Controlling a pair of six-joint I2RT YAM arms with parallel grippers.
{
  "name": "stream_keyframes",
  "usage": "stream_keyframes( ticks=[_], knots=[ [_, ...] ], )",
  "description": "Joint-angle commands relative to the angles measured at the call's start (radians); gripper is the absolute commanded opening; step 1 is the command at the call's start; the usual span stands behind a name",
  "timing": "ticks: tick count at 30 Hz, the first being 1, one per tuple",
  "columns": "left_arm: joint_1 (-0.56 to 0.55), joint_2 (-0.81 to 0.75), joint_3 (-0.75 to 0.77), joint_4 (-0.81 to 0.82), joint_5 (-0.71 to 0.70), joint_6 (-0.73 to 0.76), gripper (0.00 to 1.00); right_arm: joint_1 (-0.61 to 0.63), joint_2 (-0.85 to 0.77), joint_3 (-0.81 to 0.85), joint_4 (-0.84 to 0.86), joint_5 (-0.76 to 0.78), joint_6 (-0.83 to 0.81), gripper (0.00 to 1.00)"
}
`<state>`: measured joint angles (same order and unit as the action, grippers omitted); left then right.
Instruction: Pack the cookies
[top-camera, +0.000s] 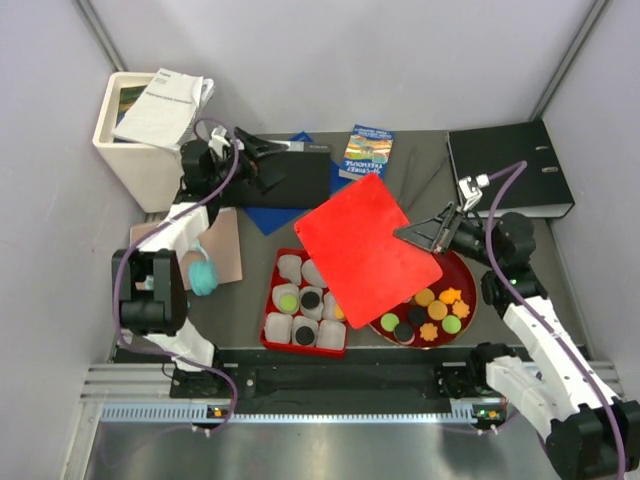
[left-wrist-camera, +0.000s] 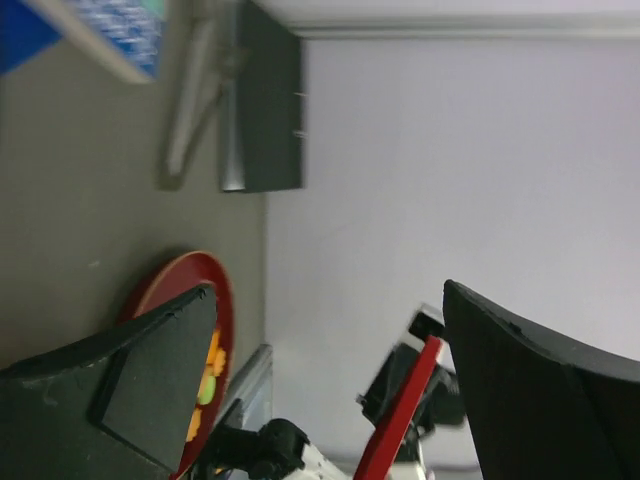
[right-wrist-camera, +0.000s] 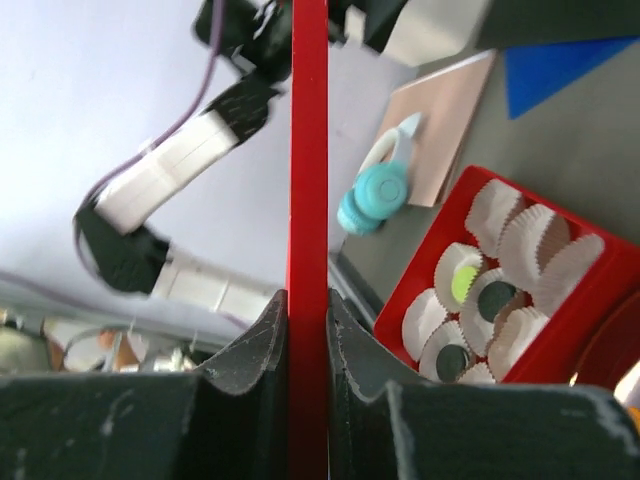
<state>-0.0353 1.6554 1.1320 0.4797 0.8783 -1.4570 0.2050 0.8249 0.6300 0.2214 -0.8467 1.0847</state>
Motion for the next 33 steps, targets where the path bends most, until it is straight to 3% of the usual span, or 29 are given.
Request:
stream_keyframes(
  ticks=[1,4,8,12,19,23,27,33],
  knots=[
    [-0.052,-0.138,0.093,-0.853,-0.365,0.578,0.99,0.034,-0.064,-0.088,0.115,0.243,0.086,0.00],
    [-0.092,-0.189,0.095,-1.024,-0.568,0.653,0.99,0.051,-0.066,-0.099,0.066,0.331,0.078,0.00],
    [-0.112,-0.273,-0.019,-1.087,-0.659,0.635,0.99,0.102,-0.055,-0.167,0.141,0.435,0.124,0.00],
    [-0.117,-0.350,-0.081,-1.202,-0.760,0.613,0.97,0.248,-0.035,-0.182,0.111,0.593,0.101,0.00],
    [-0.126,-0.422,-0.175,-1.313,-0.858,0.587,0.68,0.433,0.055,-0.245,0.211,0.808,0.115,0.00],
    [-0.130,-0.436,-0.250,-1.316,-0.858,0.555,0.42,0.467,0.106,-0.305,0.308,0.873,0.149,0.00],
    [-0.130,-0.437,-0.313,-1.284,-0.816,0.537,0.27,0.488,0.140,-0.358,0.400,0.914,0.165,0.00],
    [-0.135,-0.424,-0.351,-1.254,-0.780,0.534,0.20,0.545,0.204,-0.398,0.498,0.966,0.175,0.00]
  ],
)
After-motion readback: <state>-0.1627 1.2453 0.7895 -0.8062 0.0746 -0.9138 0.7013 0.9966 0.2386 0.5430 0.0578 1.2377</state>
